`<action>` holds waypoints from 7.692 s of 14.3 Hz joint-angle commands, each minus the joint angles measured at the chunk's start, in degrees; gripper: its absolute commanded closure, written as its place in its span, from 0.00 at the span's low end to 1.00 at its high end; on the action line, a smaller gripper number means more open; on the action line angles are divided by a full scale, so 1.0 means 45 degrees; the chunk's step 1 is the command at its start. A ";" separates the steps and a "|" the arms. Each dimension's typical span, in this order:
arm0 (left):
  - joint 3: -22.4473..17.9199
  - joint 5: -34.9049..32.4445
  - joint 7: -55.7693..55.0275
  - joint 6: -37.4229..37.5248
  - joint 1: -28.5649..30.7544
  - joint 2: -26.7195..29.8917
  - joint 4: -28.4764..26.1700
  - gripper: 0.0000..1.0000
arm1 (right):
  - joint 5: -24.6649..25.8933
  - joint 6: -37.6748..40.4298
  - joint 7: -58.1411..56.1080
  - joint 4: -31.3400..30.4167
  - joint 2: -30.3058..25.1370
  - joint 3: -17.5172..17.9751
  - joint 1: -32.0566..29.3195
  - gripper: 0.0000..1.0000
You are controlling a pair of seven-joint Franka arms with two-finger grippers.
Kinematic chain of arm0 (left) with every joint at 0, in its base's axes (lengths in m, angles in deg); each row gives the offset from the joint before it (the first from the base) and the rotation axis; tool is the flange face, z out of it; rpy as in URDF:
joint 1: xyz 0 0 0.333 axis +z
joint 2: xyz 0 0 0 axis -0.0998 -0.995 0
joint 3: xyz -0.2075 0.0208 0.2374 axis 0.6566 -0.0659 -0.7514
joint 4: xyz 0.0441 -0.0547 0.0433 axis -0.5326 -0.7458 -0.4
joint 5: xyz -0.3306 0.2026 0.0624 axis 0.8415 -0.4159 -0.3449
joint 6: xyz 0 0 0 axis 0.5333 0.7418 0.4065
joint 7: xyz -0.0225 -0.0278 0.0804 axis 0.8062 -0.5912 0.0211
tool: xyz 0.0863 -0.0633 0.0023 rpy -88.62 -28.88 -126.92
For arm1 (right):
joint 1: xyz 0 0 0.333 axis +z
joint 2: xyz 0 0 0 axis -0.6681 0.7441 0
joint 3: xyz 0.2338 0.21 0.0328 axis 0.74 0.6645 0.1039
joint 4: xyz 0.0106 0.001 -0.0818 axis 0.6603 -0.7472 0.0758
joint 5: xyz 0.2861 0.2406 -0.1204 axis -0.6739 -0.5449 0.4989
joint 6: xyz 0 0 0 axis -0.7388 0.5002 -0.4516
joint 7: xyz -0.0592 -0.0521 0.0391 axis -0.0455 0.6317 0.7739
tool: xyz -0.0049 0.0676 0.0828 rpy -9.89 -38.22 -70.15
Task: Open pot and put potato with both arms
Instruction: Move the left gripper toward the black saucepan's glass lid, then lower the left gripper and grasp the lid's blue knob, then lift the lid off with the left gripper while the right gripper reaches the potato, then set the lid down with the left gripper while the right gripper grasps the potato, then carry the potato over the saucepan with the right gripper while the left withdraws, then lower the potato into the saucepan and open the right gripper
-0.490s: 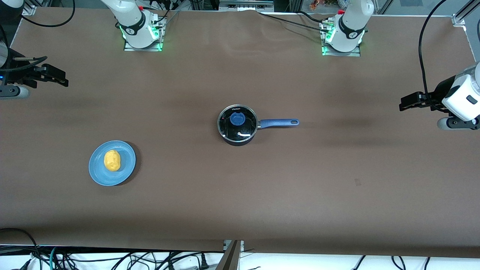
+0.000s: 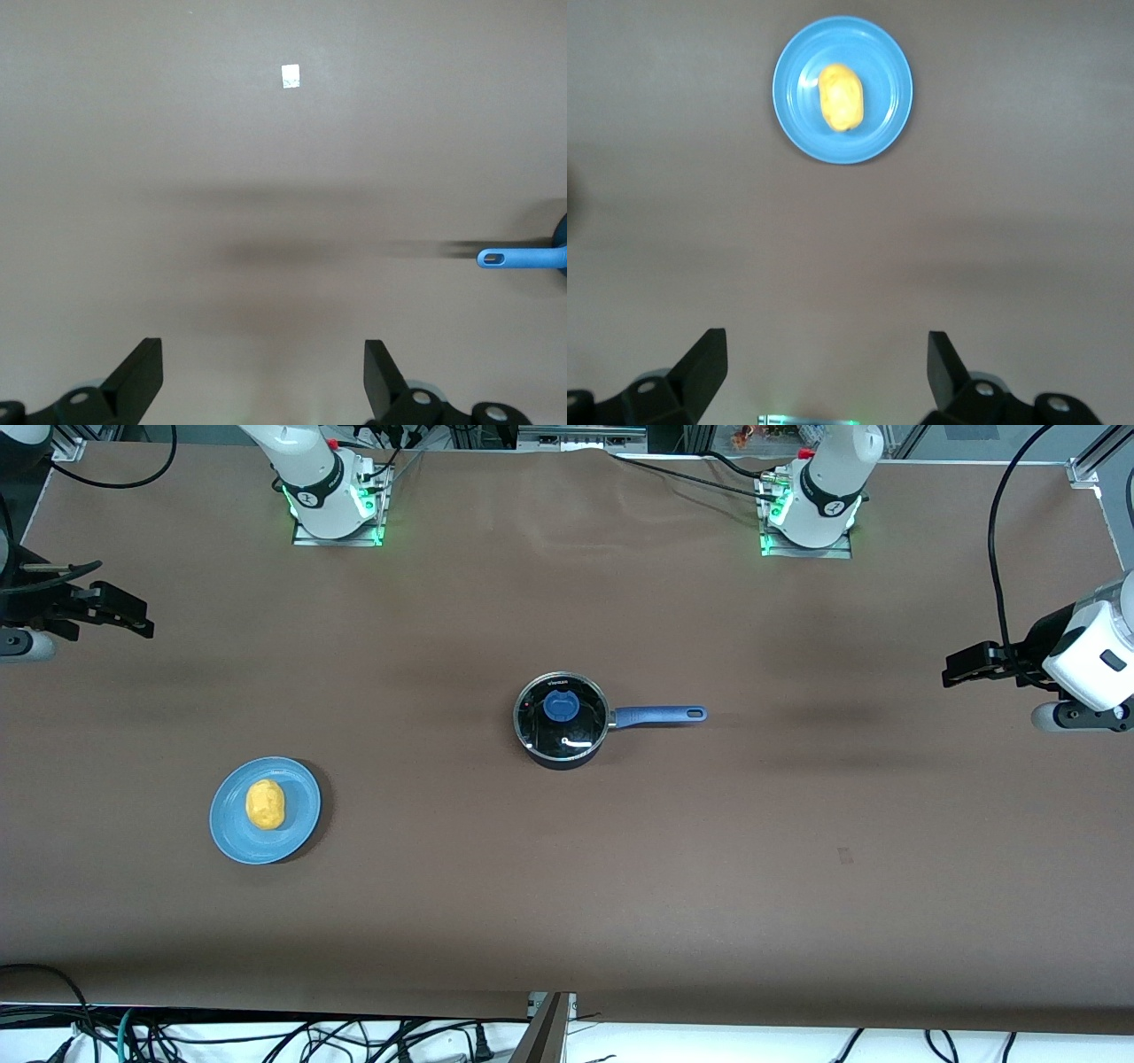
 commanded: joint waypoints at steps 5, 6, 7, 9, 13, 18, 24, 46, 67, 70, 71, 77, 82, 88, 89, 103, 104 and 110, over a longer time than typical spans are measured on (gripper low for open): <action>0.1400 0.1190 -0.3364 -0.0490 -0.0419 -0.0522 0.0179 0.00 | -0.0249 0.0110 0.0136 0.0092 -0.0010 -0.0188 0.0029 0.00; 0.1947 0.1113 -0.4301 -0.1133 -0.0711 -0.0737 0.0101 0.00 | -0.0249 0.0129 0.0136 0.0092 -0.0010 -0.0188 0.0029 0.00; 0.2436 0.1074 -0.5606 -0.1720 -0.1062 -0.1068 0.0100 0.00 | -0.0230 0.0129 0.0117 0.0092 -0.0029 -0.0169 0.0029 0.00; 0.2889 0.1073 -0.8128 -0.2930 -0.2036 -0.1810 0.0100 0.00 | -0.0230 0.0149 0.0000 0.0092 -0.0029 -0.0168 0.0029 0.00; 0.2968 0.0646 -1.1763 -0.5490 -0.4400 -0.3353 0.0119 0.00 | -0.0230 0.0149 -0.0196 0.0091 -0.0029 -0.0188 0.0029 0.00; 0.2968 -0.1131 -1.4736 -0.7424 -0.6492 -0.5053 0.0178 0.00 | -0.0230 0.0168 -0.0196 0.0072 -0.0029 -0.0207 0.0029 0.00; 0.2949 -0.2732 -1.6086 -0.8561 -0.7861 -0.6382 0.0198 0.00 | -0.0230 0.0325 -0.0196 0.0072 -0.0029 -0.0227 0.0029 0.00; 0.2949 -0.2872 -1.6615 -0.8542 -0.8409 -0.6931 0.0686 0.08 | -0.0132 0.1243 -0.0079 0.0170 0.0107 -0.0129 0.0048 0.00; 0.2540 -0.1584 -0.1846 -0.7076 -0.0583 -0.3630 -0.1734 0.44 | -0.0054 -0.6131 -0.0760 0.0424 0.5609 -0.0051 0.0947 0.00; 0.1021 -0.0026 0.1849 -0.8496 0.0204 -0.3650 -0.3077 0.43 | 0.0605 -0.8321 -0.0821 0.0365 0.7173 -0.0090 0.0947 0.00; 0.0493 0.0328 0.2886 -0.9218 0.0224 -0.3669 -0.3644 0.43 | 0.1210 -0.8830 -0.0821 0.0365 0.7506 -0.0129 0.0908 0.00; -0.0469 0.0526 0.4457 -1.2248 0.0671 -0.3903 -0.5932 0.42 | 0.1255 -0.9989 -0.0782 0.0228 0.8877 -0.0149 0.0771 0.17; -0.0469 0.0818 0.4675 -1.3738 0.1082 -0.4314 -0.6581 0.12 | 0.1255 -0.9503 -0.0685 0.0208 0.8664 -0.0091 0.0888 0.70; -0.0313 0.1230 0.2628 -0.6251 0.0986 -0.2637 -0.2564 0.00 | 0.1138 -0.3947 0.1417 0.2662 0.7451 0.0007 0.2388 0.70; -0.0255 0.1210 0.2372 -0.5135 0.0986 -0.2325 -0.1879 0.00 | 0.0886 -0.2696 0.2469 0.3443 0.7471 0.0104 0.2856 0.70; 0.0586 0.0096 -0.0932 0.0423 0.0380 -0.0310 0.0862 0.00 | -0.2379 -0.6295 1.2850 0.4838 0.9890 0.0339 0.9636 0.69; 0.0566 0.0077 -0.0932 0.0423 0.0399 -0.0310 0.0862 0.00 | -0.2281 -0.6413 1.2851 0.4818 1.0183 0.0339 0.9793 0.69; 0.0605 -0.0001 -0.0932 0.0403 0.0321 -0.0329 0.0959 0.00 | -0.1578 -0.6941 1.2832 0.4681 1.1317 0.0300 1.0263 0.64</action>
